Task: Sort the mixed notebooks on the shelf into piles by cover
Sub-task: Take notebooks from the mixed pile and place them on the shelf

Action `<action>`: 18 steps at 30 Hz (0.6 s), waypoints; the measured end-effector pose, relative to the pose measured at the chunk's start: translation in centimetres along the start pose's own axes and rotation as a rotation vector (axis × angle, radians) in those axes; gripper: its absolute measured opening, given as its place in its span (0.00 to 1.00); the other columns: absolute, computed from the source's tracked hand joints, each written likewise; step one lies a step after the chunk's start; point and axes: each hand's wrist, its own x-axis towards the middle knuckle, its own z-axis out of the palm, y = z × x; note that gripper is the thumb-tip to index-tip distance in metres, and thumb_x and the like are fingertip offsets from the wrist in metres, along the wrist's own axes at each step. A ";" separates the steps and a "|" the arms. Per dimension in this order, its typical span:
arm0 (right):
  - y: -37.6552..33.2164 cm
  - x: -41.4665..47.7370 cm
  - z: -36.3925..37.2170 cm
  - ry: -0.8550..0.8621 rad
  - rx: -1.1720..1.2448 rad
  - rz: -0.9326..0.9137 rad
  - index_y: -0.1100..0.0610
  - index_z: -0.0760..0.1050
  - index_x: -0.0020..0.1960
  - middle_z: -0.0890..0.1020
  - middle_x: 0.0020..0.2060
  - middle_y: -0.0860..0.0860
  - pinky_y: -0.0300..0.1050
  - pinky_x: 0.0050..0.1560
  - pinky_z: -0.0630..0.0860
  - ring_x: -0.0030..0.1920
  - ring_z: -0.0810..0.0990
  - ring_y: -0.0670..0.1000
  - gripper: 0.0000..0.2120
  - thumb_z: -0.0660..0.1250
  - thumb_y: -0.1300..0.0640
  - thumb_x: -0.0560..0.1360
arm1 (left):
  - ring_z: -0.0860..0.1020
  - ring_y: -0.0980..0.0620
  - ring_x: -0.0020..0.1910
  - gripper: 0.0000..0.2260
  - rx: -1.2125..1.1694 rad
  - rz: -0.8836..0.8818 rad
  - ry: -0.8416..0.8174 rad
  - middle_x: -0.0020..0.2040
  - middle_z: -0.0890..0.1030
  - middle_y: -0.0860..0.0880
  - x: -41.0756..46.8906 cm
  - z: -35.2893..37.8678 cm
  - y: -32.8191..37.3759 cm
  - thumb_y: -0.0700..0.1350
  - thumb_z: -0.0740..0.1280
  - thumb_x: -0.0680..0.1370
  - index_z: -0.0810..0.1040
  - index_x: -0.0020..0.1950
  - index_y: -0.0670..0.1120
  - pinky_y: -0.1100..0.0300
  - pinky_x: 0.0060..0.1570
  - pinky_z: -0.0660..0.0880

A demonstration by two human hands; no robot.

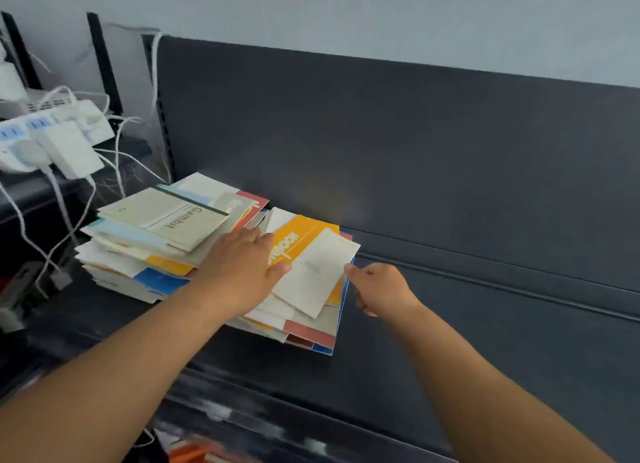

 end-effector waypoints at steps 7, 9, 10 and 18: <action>-0.2 0.5 1.4 -0.068 0.278 0.199 0.57 0.71 0.46 0.80 0.42 0.55 0.41 0.33 0.73 0.36 0.77 0.50 0.14 0.67 0.47 0.78 | 0.67 0.47 0.70 0.27 0.038 0.048 -0.078 0.70 0.72 0.49 0.8 1.1 0.3 0.64 0.53 0.80 0.66 0.73 0.50 0.50 0.69 0.61; 0.0 0.7 1.4 -0.096 0.368 0.216 0.57 0.72 0.48 0.82 0.46 0.54 0.42 0.35 0.74 0.40 0.79 0.50 0.12 0.69 0.49 0.77 | 0.70 0.48 0.68 0.25 -0.022 0.045 -0.070 0.68 0.74 0.50 0.5 0.8 0.9 0.62 0.54 0.80 0.67 0.72 0.50 0.52 0.67 0.63; 0.1 0.7 1.4 -0.108 0.408 0.226 0.57 0.72 0.50 0.83 0.47 0.53 0.42 0.35 0.75 0.42 0.81 0.50 0.11 0.70 0.50 0.77 | 0.71 0.48 0.67 0.24 -0.071 0.039 -0.065 0.68 0.75 0.50 0.3 0.7 1.2 0.61 0.54 0.81 0.67 0.72 0.50 0.52 0.67 0.64; 1.0 1.7 1.0 -0.175 0.533 0.278 0.60 0.73 0.55 0.84 0.51 0.56 0.52 0.43 0.81 0.50 0.83 0.56 0.09 0.70 0.62 0.77 | 0.66 0.47 0.71 0.24 -0.058 -0.150 -0.081 0.70 0.70 0.48 0.5 1.0 0.7 0.60 0.55 0.81 0.65 0.72 0.47 0.51 0.70 0.62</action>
